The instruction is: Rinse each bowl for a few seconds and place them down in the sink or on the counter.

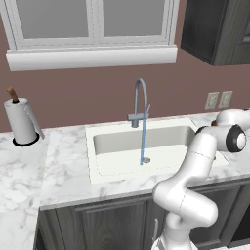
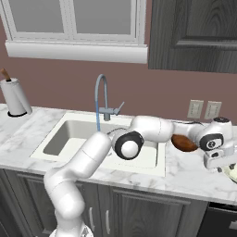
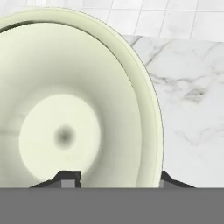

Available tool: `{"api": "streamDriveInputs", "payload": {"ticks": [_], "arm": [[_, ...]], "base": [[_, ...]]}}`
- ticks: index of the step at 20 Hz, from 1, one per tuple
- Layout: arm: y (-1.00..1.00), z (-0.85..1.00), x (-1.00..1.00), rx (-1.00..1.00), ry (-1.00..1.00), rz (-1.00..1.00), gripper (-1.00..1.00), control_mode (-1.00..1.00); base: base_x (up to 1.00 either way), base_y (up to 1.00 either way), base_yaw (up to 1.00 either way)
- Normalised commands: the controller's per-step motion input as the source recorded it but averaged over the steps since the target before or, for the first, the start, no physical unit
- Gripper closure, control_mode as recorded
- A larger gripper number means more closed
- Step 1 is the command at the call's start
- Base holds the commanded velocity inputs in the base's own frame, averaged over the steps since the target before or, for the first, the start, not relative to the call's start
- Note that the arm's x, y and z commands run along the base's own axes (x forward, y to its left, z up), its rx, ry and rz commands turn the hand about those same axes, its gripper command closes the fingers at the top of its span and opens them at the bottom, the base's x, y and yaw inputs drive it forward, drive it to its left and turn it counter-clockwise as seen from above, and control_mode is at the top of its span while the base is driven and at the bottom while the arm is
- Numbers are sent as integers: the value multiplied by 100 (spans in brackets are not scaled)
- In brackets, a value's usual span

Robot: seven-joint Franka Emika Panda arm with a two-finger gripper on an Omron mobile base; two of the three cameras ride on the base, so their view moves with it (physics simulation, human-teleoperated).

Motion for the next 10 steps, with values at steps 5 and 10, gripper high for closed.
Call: {"api": "streamDriveInputs", "payload": {"ticks": [5, 10], "arm": [[6, 21, -27, 0, -15, -1, 100, -100], [32, 9, -59, 0, -28, -1, 100, -100]], "base": [[0, 0, 0], [0, 0, 0]]}}
